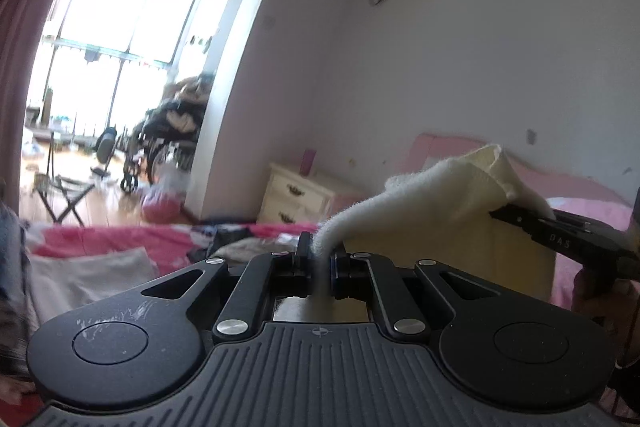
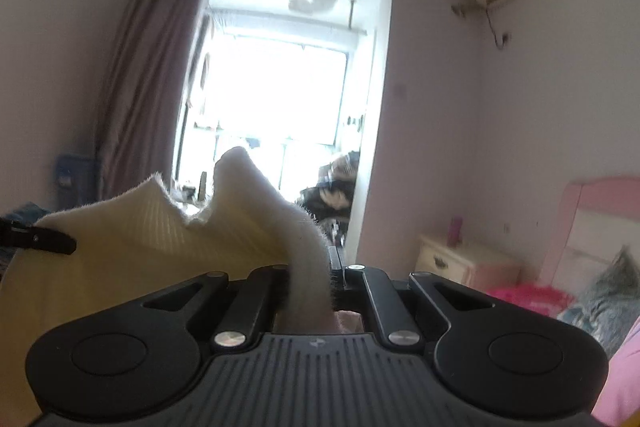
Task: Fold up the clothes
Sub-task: 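Lower the spread fleece onto the bed and open both grippers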
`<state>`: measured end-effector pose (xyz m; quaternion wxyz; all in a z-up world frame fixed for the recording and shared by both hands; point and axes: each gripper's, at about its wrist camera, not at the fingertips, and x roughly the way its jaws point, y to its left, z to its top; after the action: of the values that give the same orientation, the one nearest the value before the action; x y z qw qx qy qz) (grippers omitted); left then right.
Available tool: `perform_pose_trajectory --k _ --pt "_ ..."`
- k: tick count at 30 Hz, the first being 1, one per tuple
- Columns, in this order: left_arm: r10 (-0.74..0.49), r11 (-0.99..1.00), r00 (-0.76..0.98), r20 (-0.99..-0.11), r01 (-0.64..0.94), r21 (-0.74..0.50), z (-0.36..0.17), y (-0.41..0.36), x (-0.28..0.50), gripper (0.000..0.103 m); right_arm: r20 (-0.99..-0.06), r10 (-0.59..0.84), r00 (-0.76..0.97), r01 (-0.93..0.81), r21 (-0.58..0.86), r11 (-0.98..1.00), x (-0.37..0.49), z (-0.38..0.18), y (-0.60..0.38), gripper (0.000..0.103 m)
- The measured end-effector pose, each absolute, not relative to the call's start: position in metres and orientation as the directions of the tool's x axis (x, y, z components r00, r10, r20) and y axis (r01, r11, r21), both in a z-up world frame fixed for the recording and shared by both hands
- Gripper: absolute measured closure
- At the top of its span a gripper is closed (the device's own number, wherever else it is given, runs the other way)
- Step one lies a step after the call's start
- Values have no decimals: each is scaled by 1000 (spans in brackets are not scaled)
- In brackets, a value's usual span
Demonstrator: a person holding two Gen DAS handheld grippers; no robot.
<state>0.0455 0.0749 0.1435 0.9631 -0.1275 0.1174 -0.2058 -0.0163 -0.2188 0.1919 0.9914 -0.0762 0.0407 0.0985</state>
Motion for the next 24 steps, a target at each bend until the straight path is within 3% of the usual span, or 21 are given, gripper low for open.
perform_pose_trajectory --k 7,11,14,15,16,18,19,22,24 --pt "-340 926 893 -294 264 -269 82 84 122 97 -247 164 955 -206 -158 966 90 138 -192 96" --pt "-274 956 866 -418 201 -212 34 80 153 96 -387 157 909 -220 -124 968 144 72 -178 96" --pt "-223 973 817 -532 151 -175 0 77 180 92 -494 159 855 -229 -83 970 186 26 -169 95" --pt "-202 978 791 -577 133 -160 -12 75 189 86 -543 164 823 -235 -64 970 186 6 -163 94" --pt "-183 983 766 -616 121 -141 -23 72 196 82 -597 161 786 -235 -48 971 200 -14 -162 92" --pt "-156 988 721 -675 118 -102 -39 66 206 71 -682 150 716 -227 -24 974 212 -49 -164 77" --pt "-146 989 707 -692 120 -85 -46 65 209 69 -725 146 673 -225 -13 974 217 -66 -168 63" --pt "-121 991 689 -714 128 -44 -57 61 209 61 -790 110 603 -204 -19 979 228 -94 -165 49" --pt "-120 991 692 -712 132 -39 -56 63 207 57 -786 126 605 -180 19 984 228 -85 -176 44"
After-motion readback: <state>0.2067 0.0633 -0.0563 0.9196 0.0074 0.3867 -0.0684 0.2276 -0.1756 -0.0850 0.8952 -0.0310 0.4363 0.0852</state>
